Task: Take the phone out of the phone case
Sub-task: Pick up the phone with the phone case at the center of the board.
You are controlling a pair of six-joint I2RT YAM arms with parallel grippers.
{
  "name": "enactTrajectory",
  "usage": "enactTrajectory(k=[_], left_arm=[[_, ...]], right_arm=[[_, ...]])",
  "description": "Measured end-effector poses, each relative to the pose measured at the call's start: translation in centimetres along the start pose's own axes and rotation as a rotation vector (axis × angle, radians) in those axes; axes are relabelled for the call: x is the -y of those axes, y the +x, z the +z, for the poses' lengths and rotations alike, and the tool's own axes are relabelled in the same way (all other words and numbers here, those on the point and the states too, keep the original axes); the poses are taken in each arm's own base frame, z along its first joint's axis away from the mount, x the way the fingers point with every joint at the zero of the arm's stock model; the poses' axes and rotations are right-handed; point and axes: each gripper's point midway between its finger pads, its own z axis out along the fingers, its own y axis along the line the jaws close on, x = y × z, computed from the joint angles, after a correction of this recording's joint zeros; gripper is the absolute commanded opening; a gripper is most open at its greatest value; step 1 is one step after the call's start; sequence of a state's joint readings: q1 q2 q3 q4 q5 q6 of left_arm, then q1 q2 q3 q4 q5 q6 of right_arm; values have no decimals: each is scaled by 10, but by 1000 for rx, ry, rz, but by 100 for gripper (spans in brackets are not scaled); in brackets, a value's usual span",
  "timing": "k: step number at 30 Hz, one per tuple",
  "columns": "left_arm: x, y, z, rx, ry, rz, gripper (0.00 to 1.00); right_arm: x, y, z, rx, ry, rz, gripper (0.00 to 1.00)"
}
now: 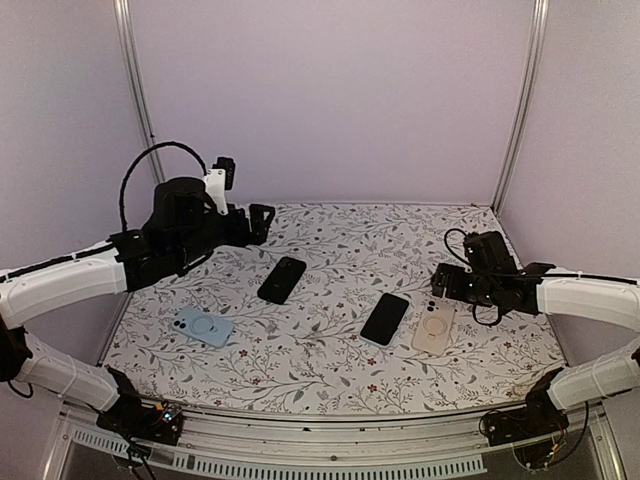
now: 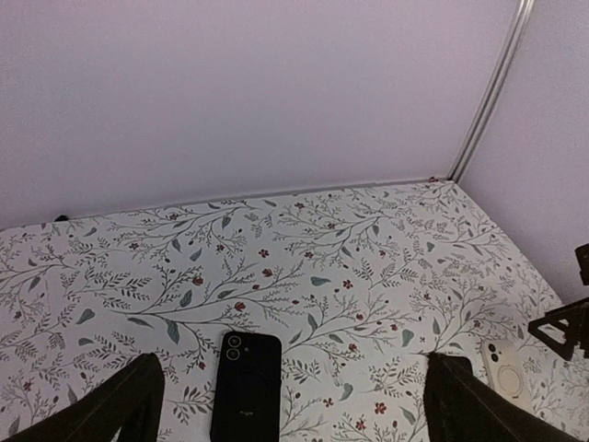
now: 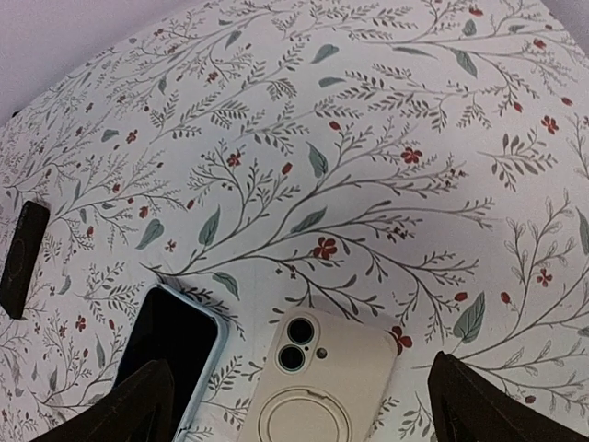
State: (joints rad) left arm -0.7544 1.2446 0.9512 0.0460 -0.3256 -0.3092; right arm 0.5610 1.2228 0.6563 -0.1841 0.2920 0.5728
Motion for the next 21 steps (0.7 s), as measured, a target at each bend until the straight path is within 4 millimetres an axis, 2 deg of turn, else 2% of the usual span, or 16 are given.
enactTrajectory(k=[3,7,11,15,21], left_arm=[[-8,12,1,-57,-27,-59,99],[-27,15,3,-90,-65,-136,99],[-40,18,4,-114,-95,-170,99],[-41,23,2,-142,-85,-173,99],[-36,20,-6,-146,-52,-170,99]], right_arm=[[12,27,6,-106,56,49,99],[26,64,16,-245,131,104,99],[32,86,23,-329,172,146,99],[30,90,30,-362,202,174,99],[14,72,47,-363,238,188,99]])
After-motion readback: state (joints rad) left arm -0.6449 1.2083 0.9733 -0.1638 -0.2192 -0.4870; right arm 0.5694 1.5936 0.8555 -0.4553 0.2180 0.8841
